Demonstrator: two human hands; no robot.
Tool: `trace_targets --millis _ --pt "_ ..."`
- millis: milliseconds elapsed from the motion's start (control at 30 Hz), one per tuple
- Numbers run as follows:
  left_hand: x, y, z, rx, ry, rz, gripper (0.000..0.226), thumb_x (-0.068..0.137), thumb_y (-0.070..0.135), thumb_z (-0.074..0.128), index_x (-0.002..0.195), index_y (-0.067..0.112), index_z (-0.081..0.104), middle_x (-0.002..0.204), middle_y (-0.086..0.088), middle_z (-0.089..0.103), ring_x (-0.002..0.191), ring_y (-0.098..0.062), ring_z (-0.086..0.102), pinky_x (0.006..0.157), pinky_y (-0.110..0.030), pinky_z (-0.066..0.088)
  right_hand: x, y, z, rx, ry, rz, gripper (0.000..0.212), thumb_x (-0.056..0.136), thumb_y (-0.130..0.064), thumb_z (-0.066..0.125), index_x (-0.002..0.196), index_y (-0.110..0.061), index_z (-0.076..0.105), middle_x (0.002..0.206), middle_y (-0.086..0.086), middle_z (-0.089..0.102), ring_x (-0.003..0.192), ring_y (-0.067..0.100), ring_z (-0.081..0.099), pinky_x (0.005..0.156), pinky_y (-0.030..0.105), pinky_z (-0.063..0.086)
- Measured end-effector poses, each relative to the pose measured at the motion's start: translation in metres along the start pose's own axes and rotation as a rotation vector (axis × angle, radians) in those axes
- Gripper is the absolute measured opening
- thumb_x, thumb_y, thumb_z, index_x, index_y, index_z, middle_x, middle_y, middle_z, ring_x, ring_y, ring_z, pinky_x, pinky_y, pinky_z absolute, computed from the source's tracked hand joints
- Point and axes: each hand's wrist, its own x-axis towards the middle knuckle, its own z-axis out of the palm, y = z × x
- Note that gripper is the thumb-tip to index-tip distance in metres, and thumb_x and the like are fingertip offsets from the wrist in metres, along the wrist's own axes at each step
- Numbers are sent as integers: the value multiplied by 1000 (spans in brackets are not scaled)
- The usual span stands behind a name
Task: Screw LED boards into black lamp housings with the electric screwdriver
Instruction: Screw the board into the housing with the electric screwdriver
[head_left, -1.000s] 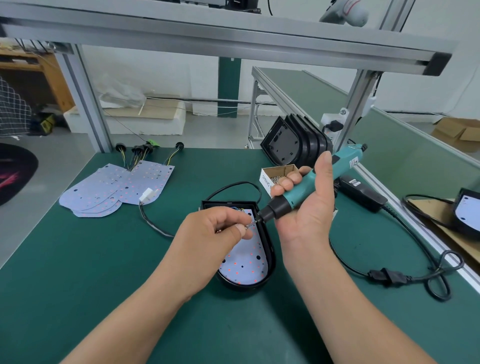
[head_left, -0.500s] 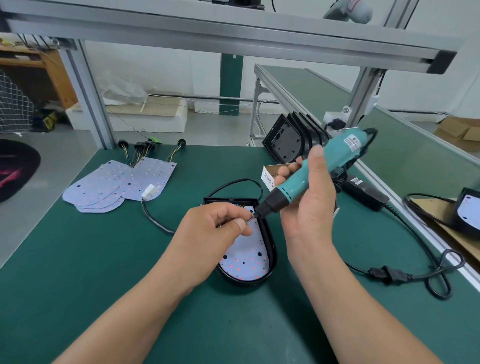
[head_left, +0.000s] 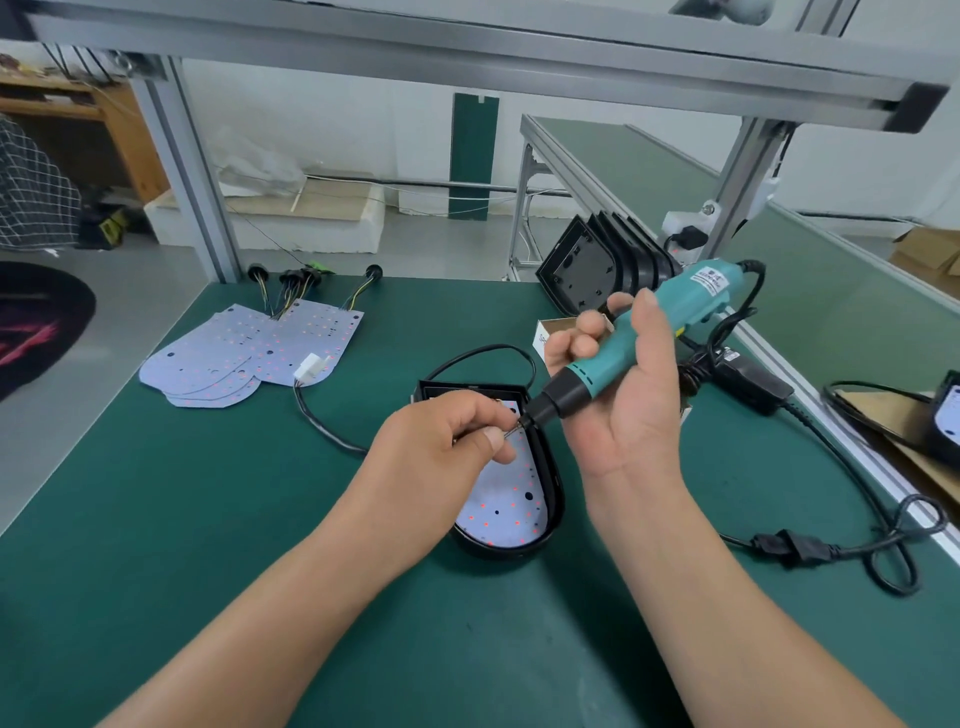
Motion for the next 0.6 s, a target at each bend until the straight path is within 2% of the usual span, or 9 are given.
trace_targets --millis 200,333,433,533,600 --pt "1 -2 1 33 -9 -11 27 104 18 61 98 40 75 92 25 77 65 7 56 61 -8 43 0 3 -4 -45 112 -18 22 103 -34 67 97 -15 57 74 1 55 56 13 49 69 30 55" --pt "1 -2 3 47 -30 -2 27 106 22 59 101 44 73 95 27 77 63 6 55 70 -24 49 1 3 -11 -9 148 -13 23 103 -35 67 95 -16 57 73 1 56 56 13 50 67 30 56" --pt "2 -3 3 4 -21 4 25 107 24 58 107 44 71 96 26 78 65 11 57 75 -25 47 1 3 -14 13 166 -15 24 103 -35 67 97 -15 57 74 2 55 56 13 50 68 31 55" --pt "3 -5 2 -38 13 27 28 109 18 53 111 40 71 94 22 79 55 1 50 61 -15 44 2 4 -16 30 167 -16 24 103 -35 67 96 -14 57 75 2 55 57 13 48 69 30 54" --pt "4 -7 -1 -54 81 56 29 110 18 50 114 39 70 92 18 78 53 -2 47 55 -14 43 3 3 -17 34 158 -19 24 103 -34 67 97 -14 56 76 2 54 58 14 47 71 30 54"
